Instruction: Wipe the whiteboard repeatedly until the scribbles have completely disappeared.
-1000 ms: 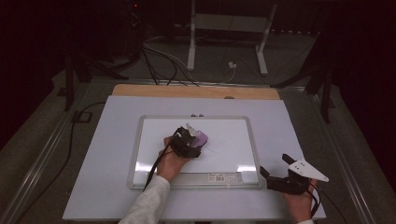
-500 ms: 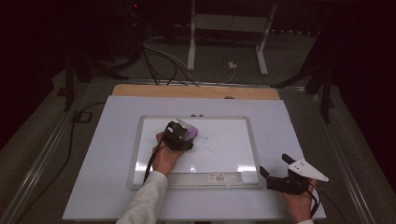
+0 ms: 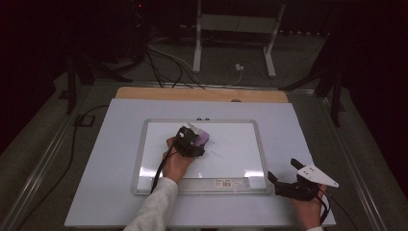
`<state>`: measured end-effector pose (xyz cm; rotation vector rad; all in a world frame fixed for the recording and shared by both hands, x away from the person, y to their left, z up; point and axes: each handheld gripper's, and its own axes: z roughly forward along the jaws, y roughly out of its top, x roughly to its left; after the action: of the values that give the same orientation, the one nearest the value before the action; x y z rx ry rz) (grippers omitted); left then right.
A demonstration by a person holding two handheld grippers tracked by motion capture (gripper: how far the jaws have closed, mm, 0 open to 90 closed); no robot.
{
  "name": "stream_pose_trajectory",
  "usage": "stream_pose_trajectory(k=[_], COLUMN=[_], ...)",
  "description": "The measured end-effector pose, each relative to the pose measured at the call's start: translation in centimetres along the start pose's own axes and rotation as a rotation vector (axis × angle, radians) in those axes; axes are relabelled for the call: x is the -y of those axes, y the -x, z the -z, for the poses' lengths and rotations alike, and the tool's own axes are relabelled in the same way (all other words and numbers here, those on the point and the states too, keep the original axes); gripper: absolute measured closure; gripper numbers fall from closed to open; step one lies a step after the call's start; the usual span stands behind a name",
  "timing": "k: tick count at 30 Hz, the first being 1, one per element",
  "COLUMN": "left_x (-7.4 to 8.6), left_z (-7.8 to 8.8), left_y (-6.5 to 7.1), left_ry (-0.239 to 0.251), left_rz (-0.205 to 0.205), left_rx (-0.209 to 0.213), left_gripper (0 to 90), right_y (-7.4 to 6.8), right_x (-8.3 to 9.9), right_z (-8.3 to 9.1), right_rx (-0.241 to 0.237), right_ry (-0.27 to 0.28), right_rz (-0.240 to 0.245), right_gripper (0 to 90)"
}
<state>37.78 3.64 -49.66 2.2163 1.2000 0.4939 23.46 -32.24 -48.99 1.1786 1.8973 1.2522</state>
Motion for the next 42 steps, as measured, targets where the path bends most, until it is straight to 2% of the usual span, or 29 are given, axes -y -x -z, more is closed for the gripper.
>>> stream_pose_trajectory(k=[2,3,5,7,9,12,14,17,20,22,23,25,26,31,33,35,39,42], left_x=[0.0,0.0,0.0,0.0,-0.1,-0.3,-0.4,-0.8,-1.1,-1.1,-1.2,-1.1,-1.2,-1.2,-1.3,-1.4,-1.5,-1.6], left_z=[0.0,0.0,0.0,0.1,0.1,0.0,-0.2,-0.4,-0.7,-0.9,-0.9,-0.9,-0.9,-0.9,-0.9,-0.9,-1.1,-1.2], left_y=[-0.1,0.1,0.7,1.3,2.2,2.6,2.2,1.2,-0.2,-0.9,-1.0,-0.8,-0.6,1.5,2.0,1.9,1.2,0.2], left_ry=[-0.001,-0.002,0.002,0.001,0.005,0.005,0.004,-0.005,-0.019,-0.02,-0.02,-0.019,-0.02,-0.009,-0.006,-0.009,-0.014,-0.018], left_rz=[0.016,0.007,0.002,-0.018,-0.047,-0.075,-0.065,-0.05,-0.007,0.036,0.041,0.036,0.03,-0.045,-0.071,-0.068,-0.05,-0.003], left_rx=[0.005,-0.006,0.021,0.039,0.08,0.085,0.085,0.039,0.007,0.02,0.022,0.028,0.047,0.119,0.13,0.134,0.078,0.046], left_gripper=[41.8,41.8,41.8,41.8,41.8,41.8,41.8,41.8,41.8,41.8,41.8,41.8,41.8,41.8,41.8,41.8,41.8,41.8], right_y=[0.0,0.0,-0.1,-0.1,-0.2,-0.1,-0.1,0.0,0.0,0.0,0.0,0.0,0.0,-0.2,-0.2,-0.1,0.0,0.0], right_x=[0.0,0.0,0.0,0.0,0.0,0.0,0.0,0.0,0.0,0.0,0.0,0.0,0.0,0.0,0.0,0.0,0.0,0.0], right_z=[0.0,0.0,-0.1,-0.2,-0.2,-0.1,-0.1,0.0,0.0,0.0,-0.1,-0.1,-0.1,-0.2,-0.2,-0.1,-0.1,0.0], right_rx=[-0.001,-0.001,-0.003,-0.004,-0.005,-0.004,-0.003,-0.001,-0.001,-0.002,-0.001,-0.003,-0.003,-0.004,-0.003,-0.002,-0.001,-0.001], right_ry=[0.0,-0.001,-0.004,-0.004,-0.003,-0.003,-0.003,-0.001,-0.002,-0.001,-0.002,-0.004,-0.004,-0.005,-0.004,-0.003,-0.002,-0.001], right_rz=[0.0,0.002,0.004,0.006,0.007,0.005,0.005,0.003,0.001,0.002,0.002,0.002,0.003,0.008,0.007,0.005,0.004,0.003], right_gripper=[0.2,0.2,0.2,0.2,0.2,0.2,0.2,0.2,0.2,0.2,0.2,0.2,0.2,0.2,0.2,0.2,0.2,0.2])
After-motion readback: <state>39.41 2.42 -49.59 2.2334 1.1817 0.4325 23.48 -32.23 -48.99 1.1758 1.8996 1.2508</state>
